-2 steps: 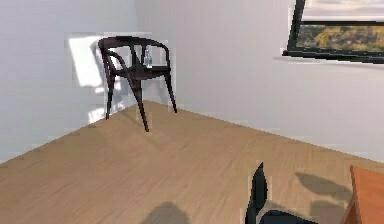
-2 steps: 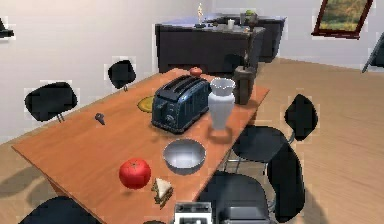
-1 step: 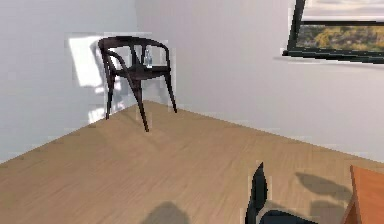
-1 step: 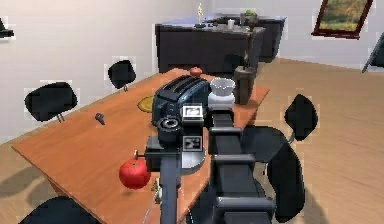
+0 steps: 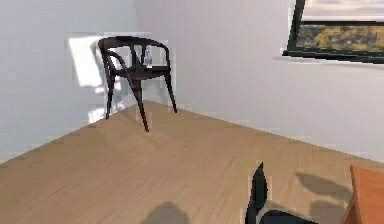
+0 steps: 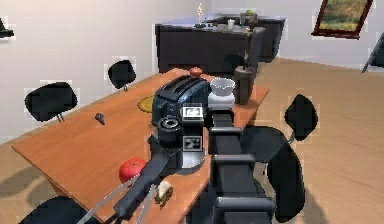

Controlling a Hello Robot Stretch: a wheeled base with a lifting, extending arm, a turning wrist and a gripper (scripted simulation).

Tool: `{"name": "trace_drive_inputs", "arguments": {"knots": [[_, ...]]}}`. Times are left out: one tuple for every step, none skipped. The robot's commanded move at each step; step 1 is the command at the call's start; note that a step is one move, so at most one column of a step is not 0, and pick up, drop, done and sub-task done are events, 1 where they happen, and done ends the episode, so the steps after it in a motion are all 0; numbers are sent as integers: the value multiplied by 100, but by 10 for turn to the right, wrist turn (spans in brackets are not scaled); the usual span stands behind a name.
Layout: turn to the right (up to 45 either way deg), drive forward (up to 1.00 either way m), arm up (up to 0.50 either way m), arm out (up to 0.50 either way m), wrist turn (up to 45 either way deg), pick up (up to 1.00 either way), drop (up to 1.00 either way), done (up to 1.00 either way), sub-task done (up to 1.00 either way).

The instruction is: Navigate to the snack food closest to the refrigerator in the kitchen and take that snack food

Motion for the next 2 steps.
{"name": "trace_drive_inputs", "arguments": {"knots": [[0,0,0,0,450,0,0,0,0],[0,0,0,0,450,0,0,0,0]]}}
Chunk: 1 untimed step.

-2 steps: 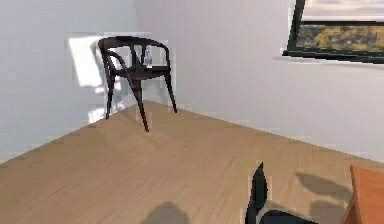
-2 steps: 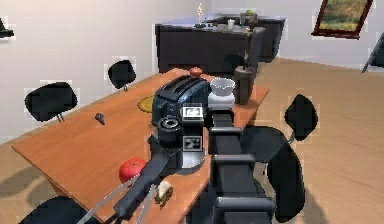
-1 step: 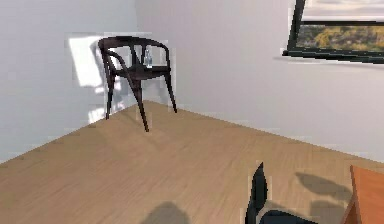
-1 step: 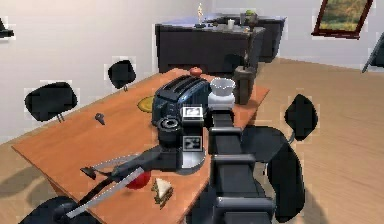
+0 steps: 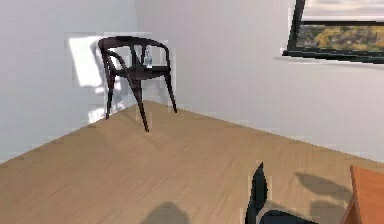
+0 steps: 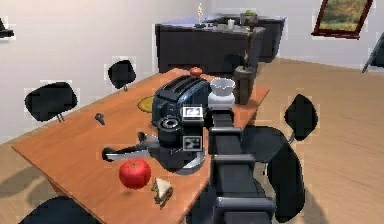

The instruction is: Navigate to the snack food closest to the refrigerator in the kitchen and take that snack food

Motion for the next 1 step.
{"name": "trace_drive_inputs", "arguments": {"knots": [[0,0,0,0,180,0,0,0,0]]}}
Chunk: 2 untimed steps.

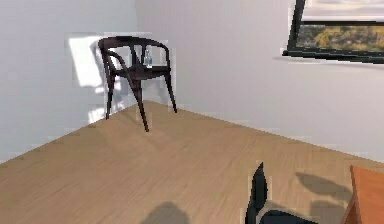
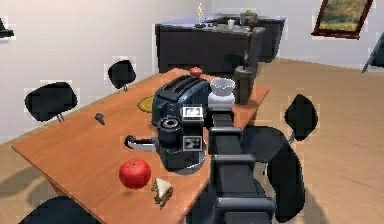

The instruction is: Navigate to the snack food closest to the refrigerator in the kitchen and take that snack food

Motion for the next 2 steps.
{"name": "trace_drive_inputs", "arguments": {"knots": [[0,0,-30,0,0,0,0,0,0],[0,0,0,0,0,100,0,0,0]]}}
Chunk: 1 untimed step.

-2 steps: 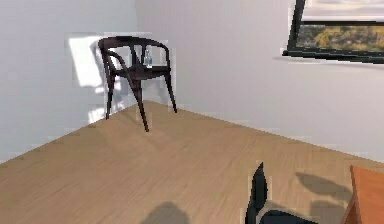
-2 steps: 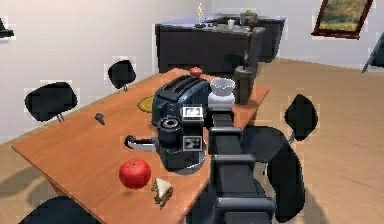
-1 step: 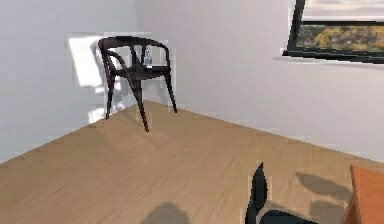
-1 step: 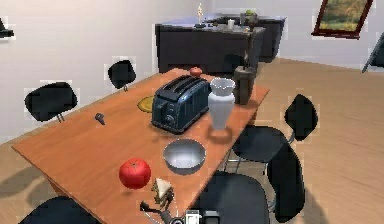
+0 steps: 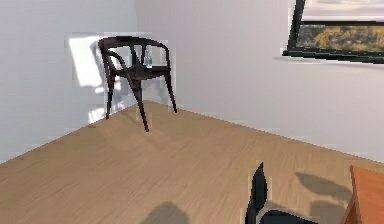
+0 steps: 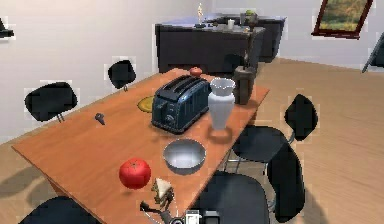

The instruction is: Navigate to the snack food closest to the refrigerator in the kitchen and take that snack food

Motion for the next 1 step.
{"name": "trace_drive_inputs", "arguments": {"knots": [[0,0,10,0,0,0,0,0,0]]}}
